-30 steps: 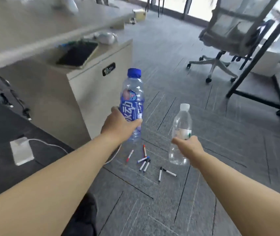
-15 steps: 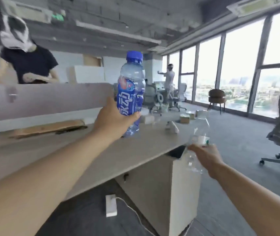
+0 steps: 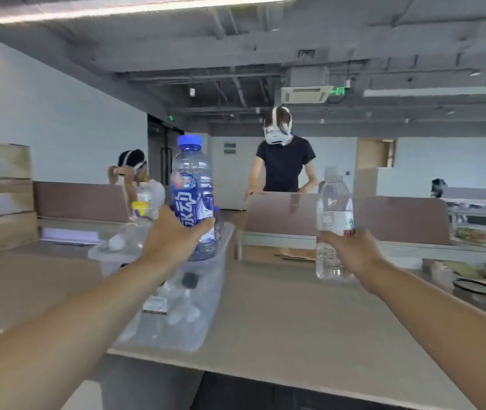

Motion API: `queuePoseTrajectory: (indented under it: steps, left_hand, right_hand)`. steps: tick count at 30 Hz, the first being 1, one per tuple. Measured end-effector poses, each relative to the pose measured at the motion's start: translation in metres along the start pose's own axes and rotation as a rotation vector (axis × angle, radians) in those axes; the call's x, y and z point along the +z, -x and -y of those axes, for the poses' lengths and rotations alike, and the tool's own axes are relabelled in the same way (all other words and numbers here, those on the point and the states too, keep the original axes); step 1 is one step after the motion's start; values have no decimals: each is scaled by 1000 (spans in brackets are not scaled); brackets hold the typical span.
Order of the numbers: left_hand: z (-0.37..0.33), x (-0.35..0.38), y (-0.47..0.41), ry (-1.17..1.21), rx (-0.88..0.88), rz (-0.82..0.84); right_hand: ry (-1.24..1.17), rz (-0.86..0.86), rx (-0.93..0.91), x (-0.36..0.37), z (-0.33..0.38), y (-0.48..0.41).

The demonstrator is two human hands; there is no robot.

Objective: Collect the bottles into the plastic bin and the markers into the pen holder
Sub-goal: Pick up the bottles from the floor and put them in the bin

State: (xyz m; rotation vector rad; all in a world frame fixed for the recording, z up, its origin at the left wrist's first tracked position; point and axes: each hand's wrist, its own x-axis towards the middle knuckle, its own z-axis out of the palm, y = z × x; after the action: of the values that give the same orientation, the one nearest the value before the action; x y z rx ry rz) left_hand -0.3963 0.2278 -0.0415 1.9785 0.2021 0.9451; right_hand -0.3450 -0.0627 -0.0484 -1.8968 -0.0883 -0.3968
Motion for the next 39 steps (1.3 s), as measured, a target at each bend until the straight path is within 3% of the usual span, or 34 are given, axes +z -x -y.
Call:
queuePoseTrajectory:
  steps: [3,9,18,23,29,33,39]
  left_hand:
    - [23,-40,-16,-61,-42,-81]
    - [57,-91,-77,-225,68,-176]
    - [85,-41,-177,-216,-39,-167]
    - [85,-30,-218,-374,-68,-1]
    - [65,-22,-258,-667,-114,343]
    - [60,-9,-272,-927,-197,541]
    - [59,10,-277,-897,-426,787]
  right_hand:
    - [-34,67,-84,61,24,-23]
    - [-122,150,-247,151,65,-89]
    - [-159,231,-239,227,56,-166]
    - [-55,257,-235,214,57,-195]
    - [36,322,-123,197,102,-219]
    - [262,384,-149,199,129,-218]
    - [577,456,-154,211,141,-204]
